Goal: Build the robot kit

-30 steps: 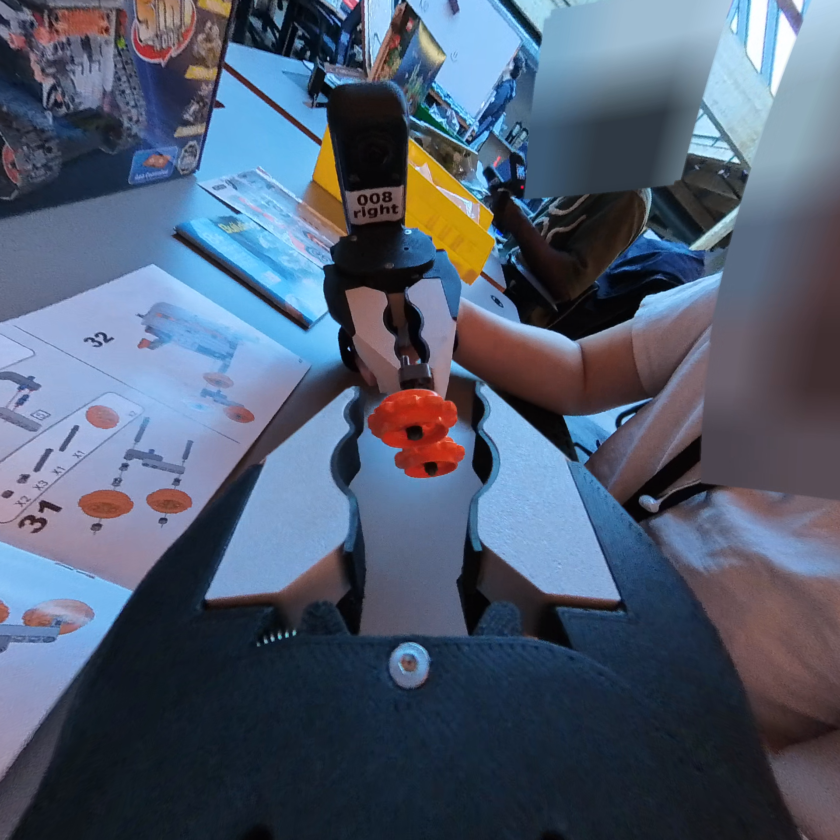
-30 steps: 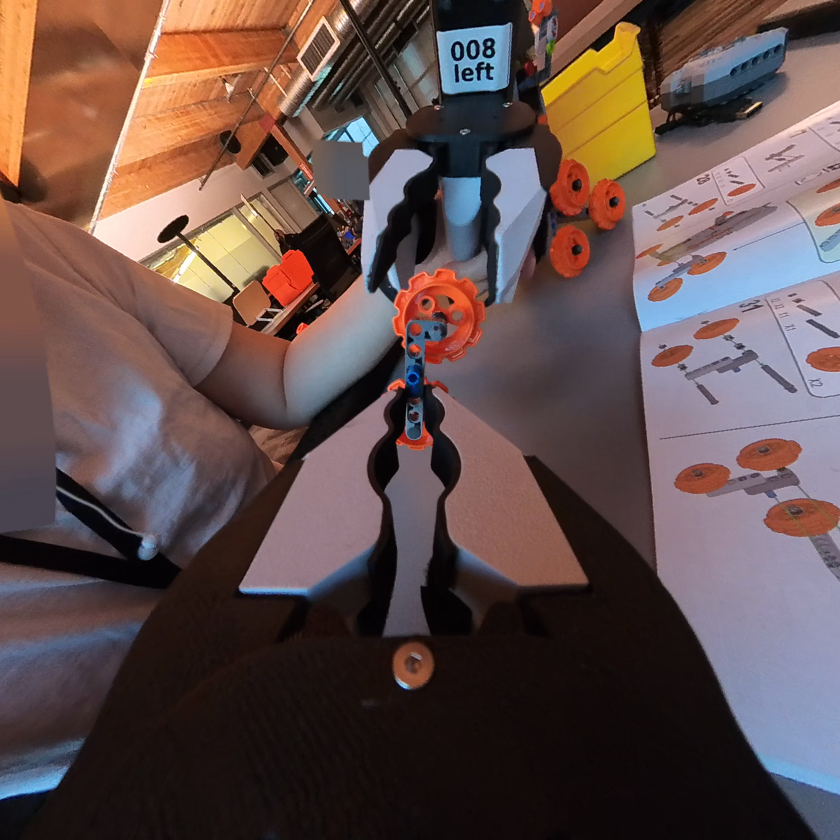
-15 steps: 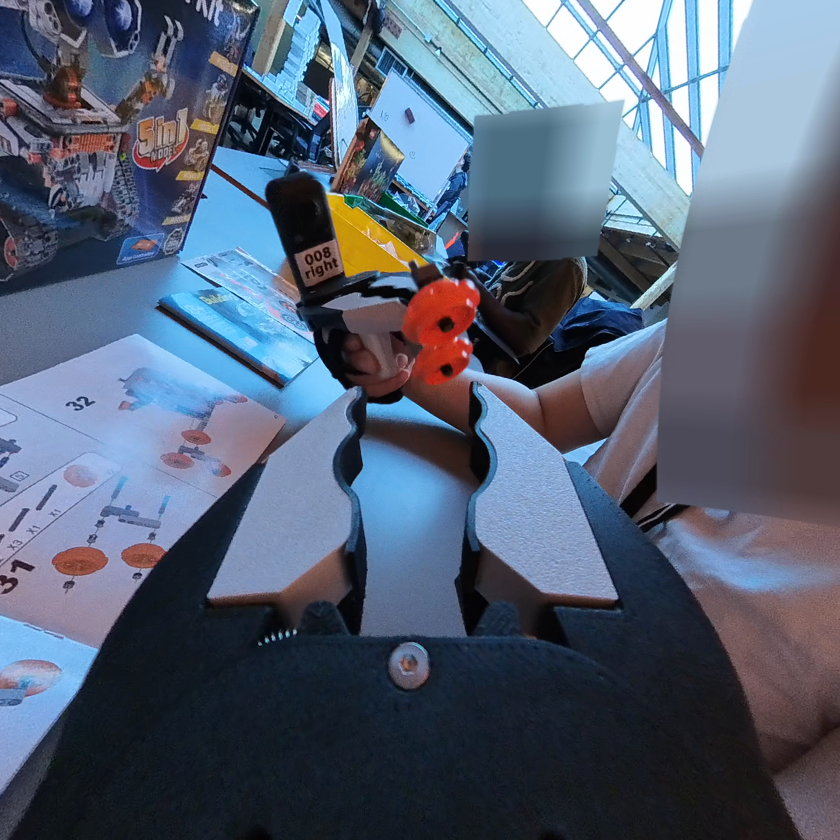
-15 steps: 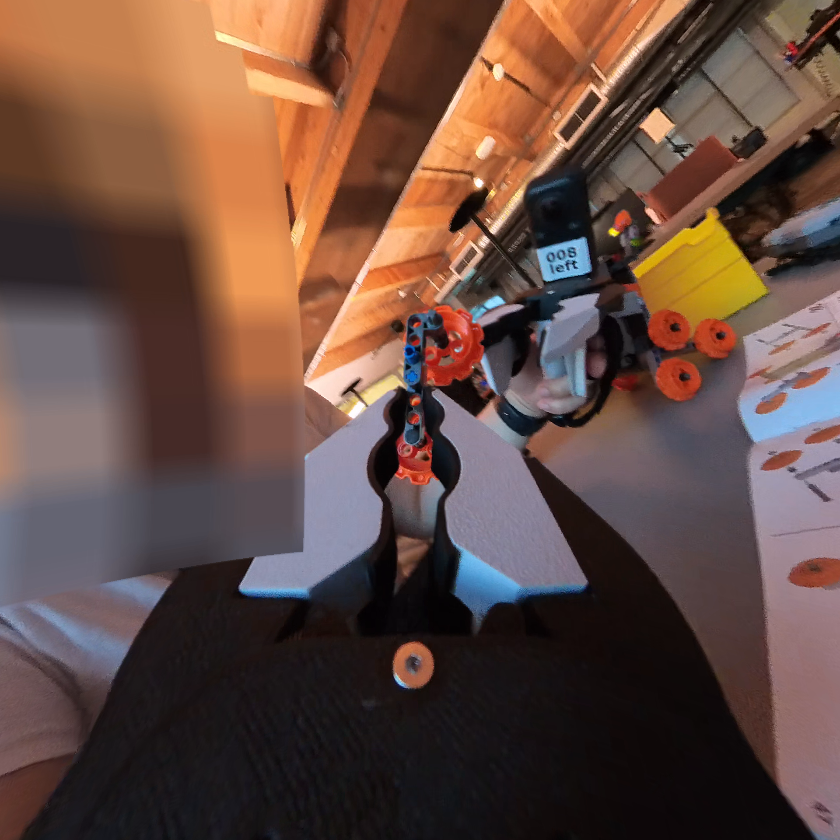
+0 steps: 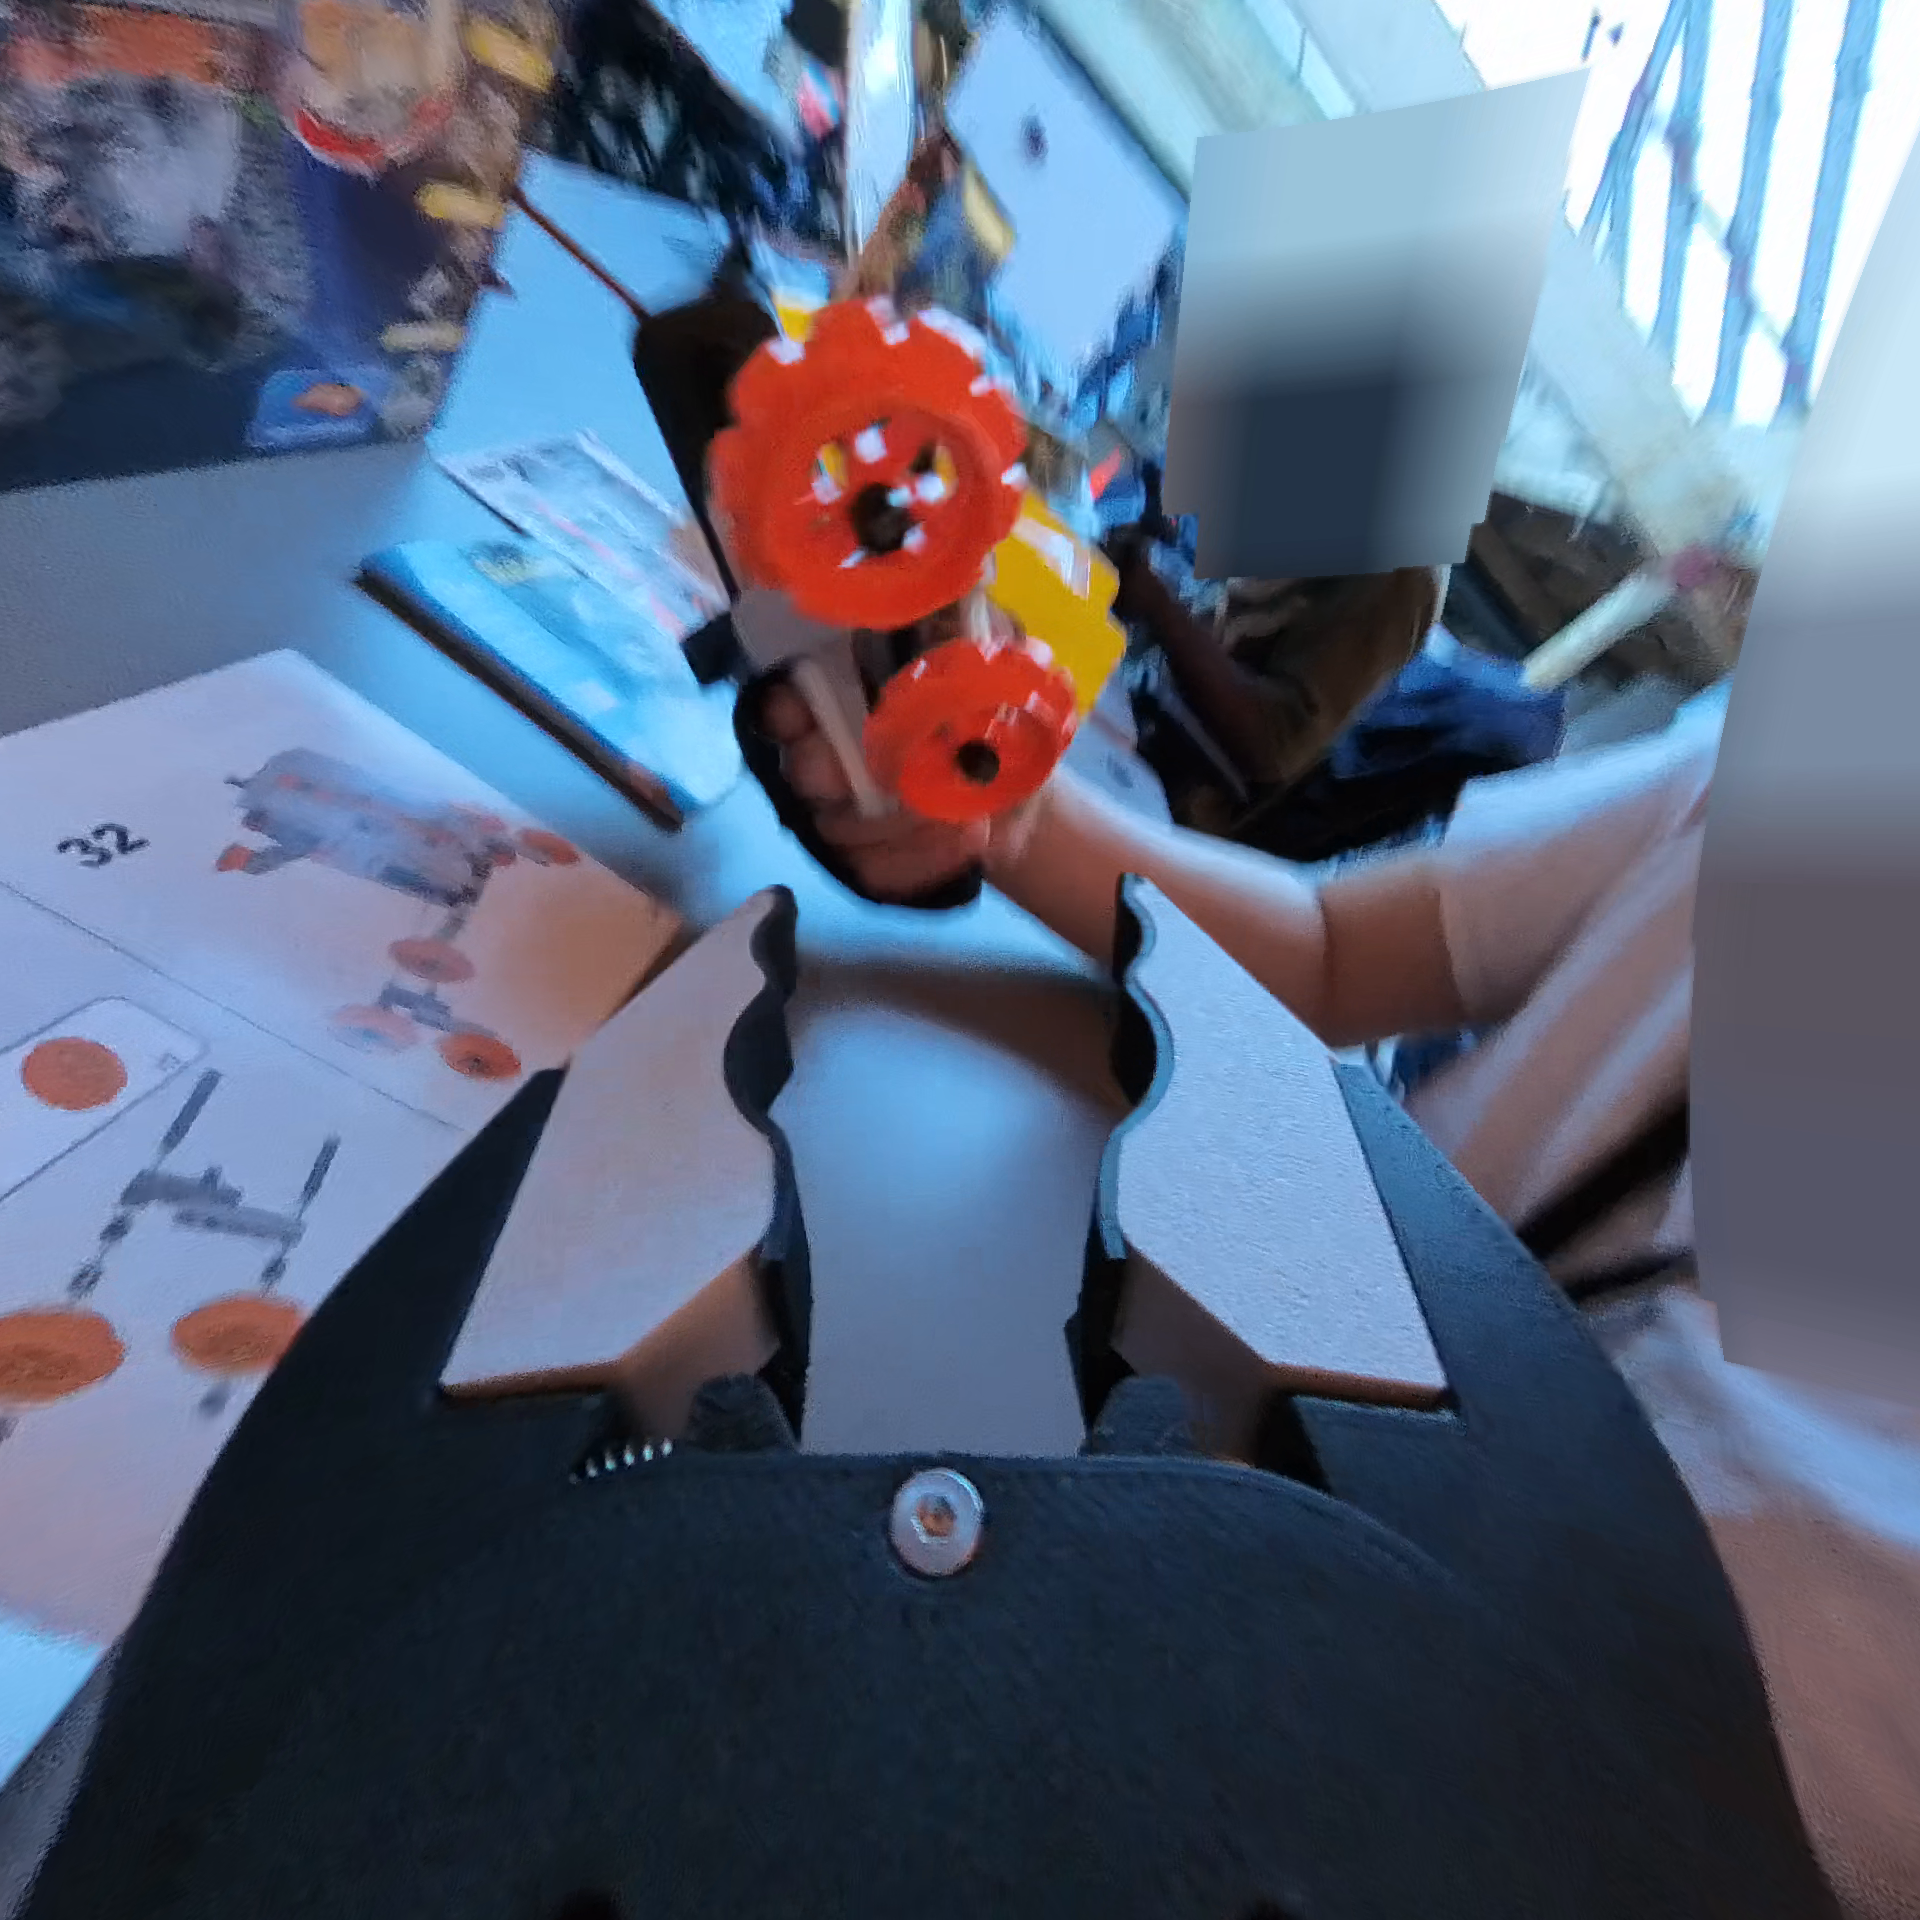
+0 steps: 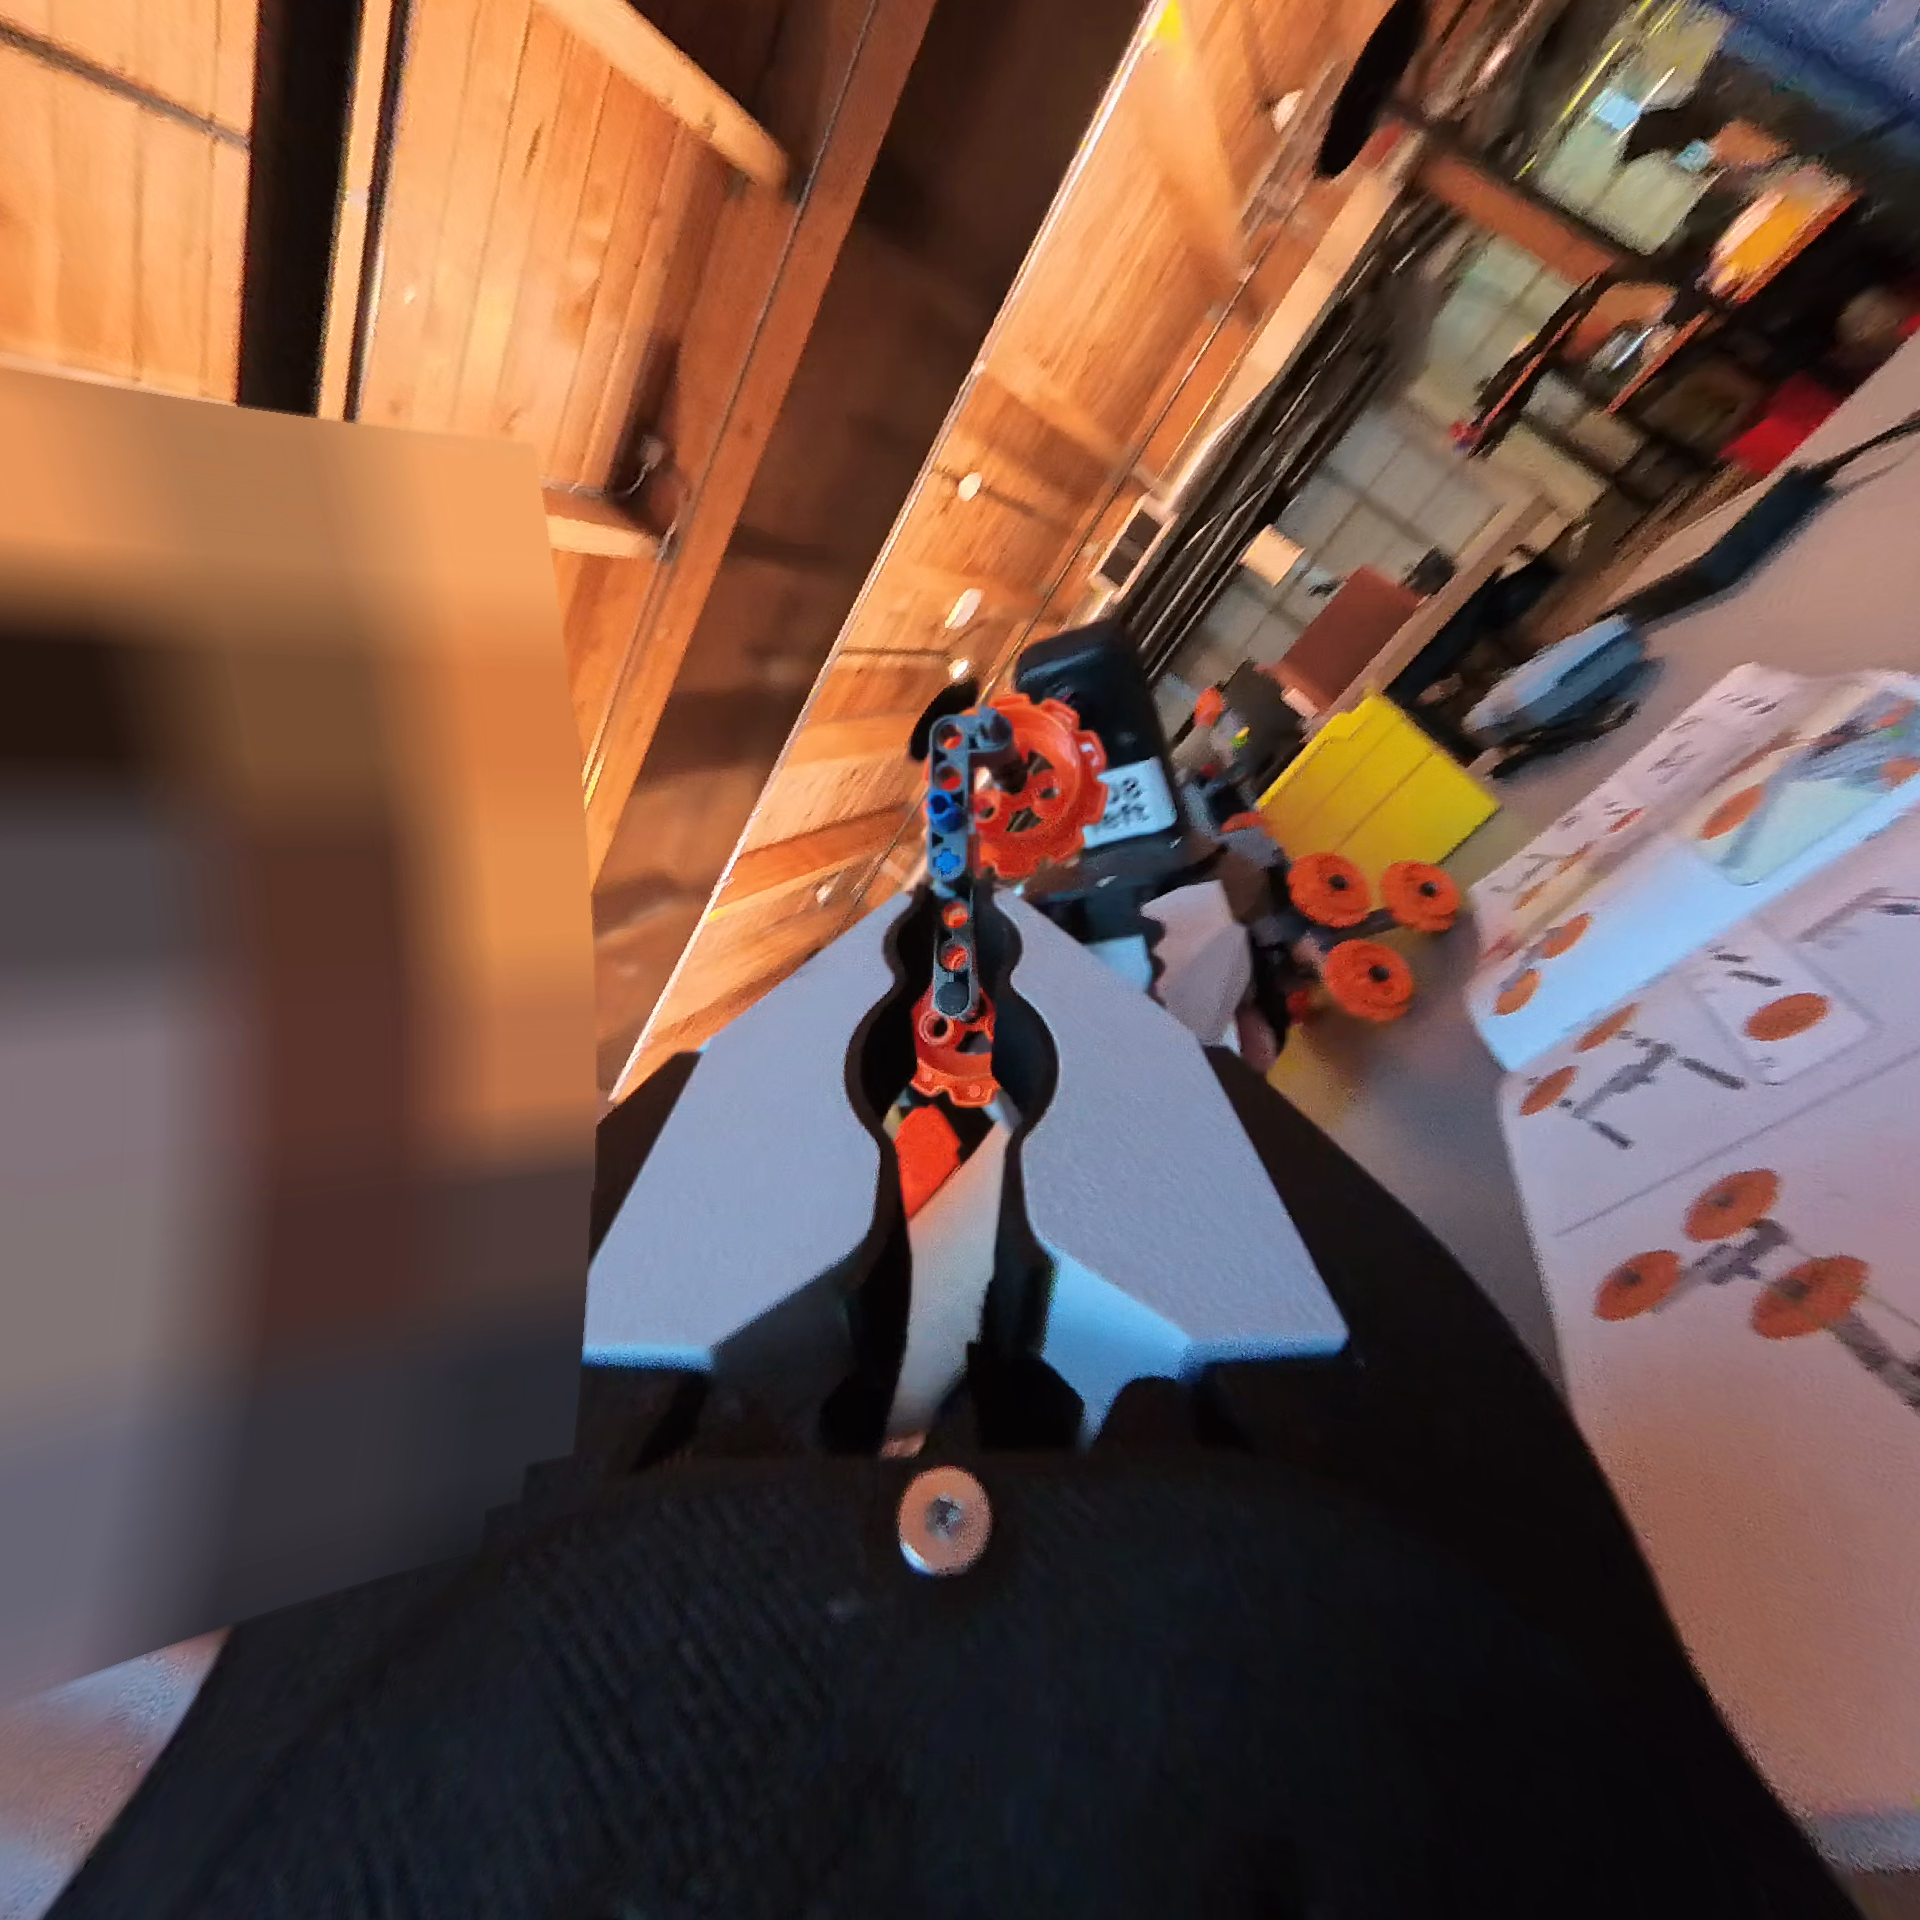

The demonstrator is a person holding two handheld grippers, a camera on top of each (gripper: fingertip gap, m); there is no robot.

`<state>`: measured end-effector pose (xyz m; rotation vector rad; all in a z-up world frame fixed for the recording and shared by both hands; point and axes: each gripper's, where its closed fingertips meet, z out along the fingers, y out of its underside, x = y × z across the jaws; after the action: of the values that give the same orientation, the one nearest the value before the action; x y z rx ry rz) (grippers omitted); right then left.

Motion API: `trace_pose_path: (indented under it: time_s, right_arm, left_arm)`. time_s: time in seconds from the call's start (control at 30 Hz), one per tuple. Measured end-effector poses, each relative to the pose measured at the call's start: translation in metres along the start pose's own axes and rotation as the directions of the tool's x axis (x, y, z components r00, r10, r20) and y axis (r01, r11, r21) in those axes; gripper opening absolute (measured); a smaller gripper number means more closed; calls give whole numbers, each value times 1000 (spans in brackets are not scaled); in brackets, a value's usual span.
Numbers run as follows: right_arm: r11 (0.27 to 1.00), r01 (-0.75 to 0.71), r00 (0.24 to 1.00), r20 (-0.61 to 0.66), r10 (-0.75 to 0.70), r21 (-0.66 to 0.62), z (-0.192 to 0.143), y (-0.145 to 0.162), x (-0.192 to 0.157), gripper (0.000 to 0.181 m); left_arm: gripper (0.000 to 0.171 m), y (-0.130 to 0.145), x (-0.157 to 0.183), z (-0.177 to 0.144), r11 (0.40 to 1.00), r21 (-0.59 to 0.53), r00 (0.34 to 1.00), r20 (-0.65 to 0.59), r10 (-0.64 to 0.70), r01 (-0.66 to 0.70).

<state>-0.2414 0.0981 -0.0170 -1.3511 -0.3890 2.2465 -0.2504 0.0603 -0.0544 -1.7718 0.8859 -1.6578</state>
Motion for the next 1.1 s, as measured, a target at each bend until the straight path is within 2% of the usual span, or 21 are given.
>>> trace_pose_path:
  time_s: [0.03,0.13,0.23,0.37,0.47,0.57,0.67,0.83,0.97,1.1]
  right_arm:
    - [1000,12,1000,-28,-11,21,0,-2,5,5]
    - [997,58,995,-82,-55,44,3,-3,13,5]
    - [995,96,989,-117,-90,41,5,-2,16,5]
    - [995,100,986,-137,-95,29,2,-1,20,5]
    - [996,86,988,-130,-87,-14,1,3,20,6]
    - [994,86,982,-163,-97,-74,0,10,26,18]
    - [988,88,974,-196,-111,-125,1,18,32,18]
    - [992,3,984,-177,-26,-129,1,24,33,17]
    - [986,-67,977,-211,34,-153,-1,31,41,16]
    - [970,-85,960,-280,19,-226,-4,45,50,14]
  left_arm:
    - [60,-4,-1,3,999,29,1000,-8,-19,19]
    - [57,-13,-11,9,994,102,999,14,-42,40]
    - [39,-16,-12,10,992,124,999,16,-31,29]
    - [38,-15,-16,10,994,113,999,47,-21,16]
    - [38,-12,-12,7,995,90,999,15,-41,39]
    - [38,-9,-13,5,997,68,999,18,-49,48]
    - [38,2,-16,7,999,-1,998,47,-33,33]
    - [35,14,-18,7,996,-91,997,82,13,-5]
    - [36,25,-23,3,977,-186,981,144,128,-100]
    - [35,43,-31,-2,929,-325,946,204,252,-177]
